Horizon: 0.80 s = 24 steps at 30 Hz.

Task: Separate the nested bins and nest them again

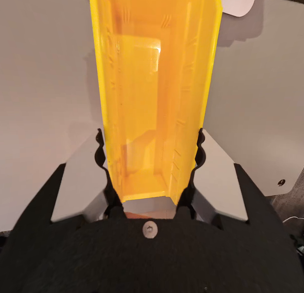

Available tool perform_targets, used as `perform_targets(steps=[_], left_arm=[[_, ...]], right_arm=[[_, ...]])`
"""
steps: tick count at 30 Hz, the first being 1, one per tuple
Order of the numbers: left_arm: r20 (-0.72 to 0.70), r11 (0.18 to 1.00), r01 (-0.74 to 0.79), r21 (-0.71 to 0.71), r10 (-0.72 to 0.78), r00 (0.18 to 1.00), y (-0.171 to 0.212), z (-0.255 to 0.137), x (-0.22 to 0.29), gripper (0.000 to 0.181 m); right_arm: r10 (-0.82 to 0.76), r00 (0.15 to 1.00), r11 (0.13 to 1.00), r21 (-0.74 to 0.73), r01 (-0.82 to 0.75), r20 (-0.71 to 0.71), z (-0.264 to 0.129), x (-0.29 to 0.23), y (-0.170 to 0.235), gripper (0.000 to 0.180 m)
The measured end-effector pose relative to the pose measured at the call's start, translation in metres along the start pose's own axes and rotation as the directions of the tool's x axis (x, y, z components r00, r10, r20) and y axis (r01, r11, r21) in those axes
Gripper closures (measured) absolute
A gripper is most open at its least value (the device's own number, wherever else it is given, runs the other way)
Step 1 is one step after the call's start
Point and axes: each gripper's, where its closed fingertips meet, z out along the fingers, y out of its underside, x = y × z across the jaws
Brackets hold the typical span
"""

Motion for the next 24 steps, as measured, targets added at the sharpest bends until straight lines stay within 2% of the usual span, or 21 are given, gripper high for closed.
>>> perform_targets(steps=[1, 2, 5, 7, 10, 14, 21, 24], left_arm=[[0.016, 1.0, -0.004, -0.002, 0.004, 1.0, 0.0, -0.001, -0.001, 0.067], [0.028, 1.0, -0.015, 0.005, 0.015, 1.0, -0.002, -0.002, -0.001, 0.048], [0.023, 0.999, -0.049, 0.01, 0.049, 0.999, -0.005, -0.003, 0.009, 0.042], [0.071, 0.995, -0.093, -0.024, 0.095, 0.993, -0.001, 0.004, 0.011, 0.041], [0.181, 0.989, -0.12, -0.081, 0.133, 0.974, 0.004, 0.015, -0.003, 0.054], [0.198, 0.988, -0.114, -0.104, 0.133, 0.971, 0.003, 0.012, -0.003, 0.072], [0.211, 0.987, -0.092, -0.131, 0.119, 0.97, 0.011, 0.01, 0.0, 0.073], [0.21, 0.985, -0.088, -0.151, 0.119, 0.971, 0.014, 0.009, 0.0, 0.065]], right_arm=[[0.005, 1.0, 1.0, 0.0, -0.005, 0.006, 0.001, 0.0, -0.001, 0.133], [0.009, 1.0, 1.0, 0.0, -0.009, 0.012, 0.001, -0.001, -0.001, 0.133], [0.013, 0.999, 1.0, -0.004, -0.013, 0.029, 0.002, -0.005, -0.002, 0.133], [0.007, 0.999, 1.0, -0.008, -0.006, 0.036, 0.004, -0.008, -0.002, 0.133], [-0.007, 0.999, 1.0, -0.015, 0.007, 0.04, 0.006, -0.01, -0.002, 0.134], [-0.014, 0.999, 1.0, -0.023, 0.015, 0.046, 0.007, -0.011, 0.0, 0.134], [-0.017, 0.998, 0.999, -0.04, 0.02, 0.061, 0.008, -0.014, 0.003, 0.134], [-0.03, 0.998, 0.998, -0.048, 0.033, 0.063, 0.008, -0.017, 0.004, 0.134]])
